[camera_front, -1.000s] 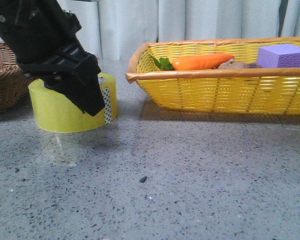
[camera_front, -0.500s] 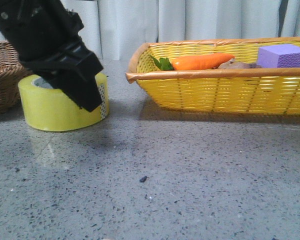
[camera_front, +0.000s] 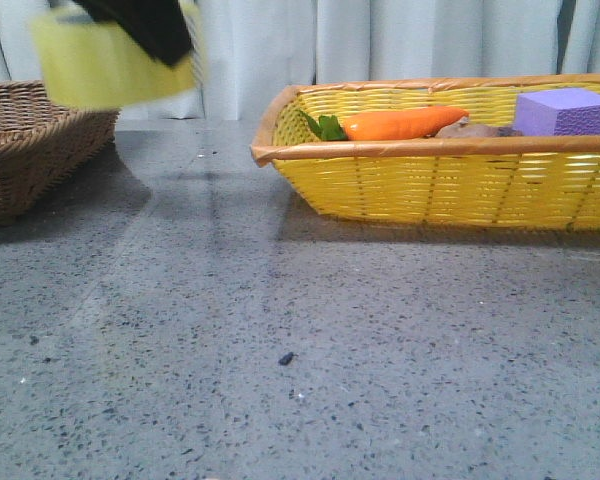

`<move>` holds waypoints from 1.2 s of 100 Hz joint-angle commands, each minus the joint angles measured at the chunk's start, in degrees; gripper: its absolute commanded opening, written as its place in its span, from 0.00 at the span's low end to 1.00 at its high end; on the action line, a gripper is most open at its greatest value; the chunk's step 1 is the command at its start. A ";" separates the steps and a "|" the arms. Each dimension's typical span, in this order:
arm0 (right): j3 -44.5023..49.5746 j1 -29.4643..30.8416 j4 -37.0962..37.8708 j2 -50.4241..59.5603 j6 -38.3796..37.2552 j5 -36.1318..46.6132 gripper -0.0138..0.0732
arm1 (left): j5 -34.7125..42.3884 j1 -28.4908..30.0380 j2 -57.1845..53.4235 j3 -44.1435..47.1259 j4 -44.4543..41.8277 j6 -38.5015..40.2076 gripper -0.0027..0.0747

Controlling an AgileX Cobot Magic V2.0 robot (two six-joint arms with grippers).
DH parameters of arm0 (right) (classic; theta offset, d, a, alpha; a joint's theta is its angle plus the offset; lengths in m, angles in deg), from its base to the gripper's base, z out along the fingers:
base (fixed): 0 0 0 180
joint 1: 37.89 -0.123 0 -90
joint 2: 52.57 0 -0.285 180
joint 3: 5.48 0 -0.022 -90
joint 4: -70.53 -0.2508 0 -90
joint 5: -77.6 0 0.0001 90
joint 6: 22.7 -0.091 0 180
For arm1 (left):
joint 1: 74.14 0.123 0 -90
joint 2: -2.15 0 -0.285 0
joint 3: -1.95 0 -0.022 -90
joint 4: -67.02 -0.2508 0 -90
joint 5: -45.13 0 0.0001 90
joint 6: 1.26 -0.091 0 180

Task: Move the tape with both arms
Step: 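Lift the tape roll with the left gripper over the brown basket, then lower the tape roll into the brown basket and release it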

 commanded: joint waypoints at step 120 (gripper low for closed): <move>-1.00 0.27 1.14 1.70 -0.44 0.01 0.08 | -0.42 23.08 6.49 -2.30 -0.40 0.01 0.52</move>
